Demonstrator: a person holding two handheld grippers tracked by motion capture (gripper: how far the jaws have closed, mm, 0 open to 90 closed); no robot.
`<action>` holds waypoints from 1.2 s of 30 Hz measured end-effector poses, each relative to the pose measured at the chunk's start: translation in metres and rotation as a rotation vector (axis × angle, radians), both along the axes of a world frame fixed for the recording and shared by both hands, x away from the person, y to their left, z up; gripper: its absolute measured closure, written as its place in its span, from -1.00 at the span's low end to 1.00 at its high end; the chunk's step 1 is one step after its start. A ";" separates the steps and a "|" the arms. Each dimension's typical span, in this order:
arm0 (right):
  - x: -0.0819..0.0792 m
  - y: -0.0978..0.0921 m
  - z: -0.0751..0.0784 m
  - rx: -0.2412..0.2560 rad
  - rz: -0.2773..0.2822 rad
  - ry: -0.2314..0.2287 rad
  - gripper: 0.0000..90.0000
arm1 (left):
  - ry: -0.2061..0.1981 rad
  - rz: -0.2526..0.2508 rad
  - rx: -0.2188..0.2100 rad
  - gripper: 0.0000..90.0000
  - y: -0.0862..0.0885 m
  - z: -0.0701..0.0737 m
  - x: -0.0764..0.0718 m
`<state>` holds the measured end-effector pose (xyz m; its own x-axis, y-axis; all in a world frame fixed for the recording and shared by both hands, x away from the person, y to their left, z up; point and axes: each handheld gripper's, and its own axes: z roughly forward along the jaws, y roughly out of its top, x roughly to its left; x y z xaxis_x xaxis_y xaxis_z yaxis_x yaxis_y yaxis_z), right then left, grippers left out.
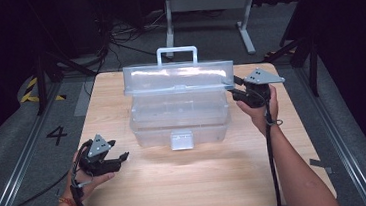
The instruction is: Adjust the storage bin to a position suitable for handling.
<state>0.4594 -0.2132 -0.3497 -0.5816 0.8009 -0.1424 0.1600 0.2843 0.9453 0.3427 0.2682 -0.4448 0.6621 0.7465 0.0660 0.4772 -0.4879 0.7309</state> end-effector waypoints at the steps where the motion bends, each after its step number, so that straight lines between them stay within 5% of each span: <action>1: 0.001 -0.001 0.000 0.007 0.001 0.000 0.40 | 0.010 0.002 0.016 -0.31 0.002 -0.005 -0.001; 6: 0.003 -0.001 0.003 0.009 -0.005 -0.015 0.42 | 0.061 0.024 0.024 -0.41 0.008 -0.018 -0.007; 8: 0.007 -0.001 0.006 0.015 -0.003 -0.014 0.42 | 0.081 0.029 -0.006 -0.48 0.010 -0.022 -0.009; 15: 0.012 -0.001 0.012 0.000 -0.003 -0.021 0.45 | 0.094 0.048 0.007 -0.50 0.010 -0.034 -0.006; 16: 0.013 -0.002 0.013 0.000 -0.002 -0.025 0.47 | 0.104 0.048 -0.017 -0.57 0.010 -0.036 -0.006; 21: 0.017 -0.003 0.015 0.042 -0.007 -0.018 0.53 | 0.091 0.048 -0.004 -0.59 0.012 -0.036 -0.002; 36: 0.027 -0.003 0.021 0.045 -0.011 -0.027 0.53 | 0.092 0.050 -0.009 -0.61 0.011 -0.036 -0.002</action>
<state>0.4861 -0.2158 -0.3284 -0.5695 0.8129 -0.1216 0.1373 0.2400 0.9610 0.3407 0.2797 -0.4810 0.6267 0.7792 0.0000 0.5659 -0.4551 0.6875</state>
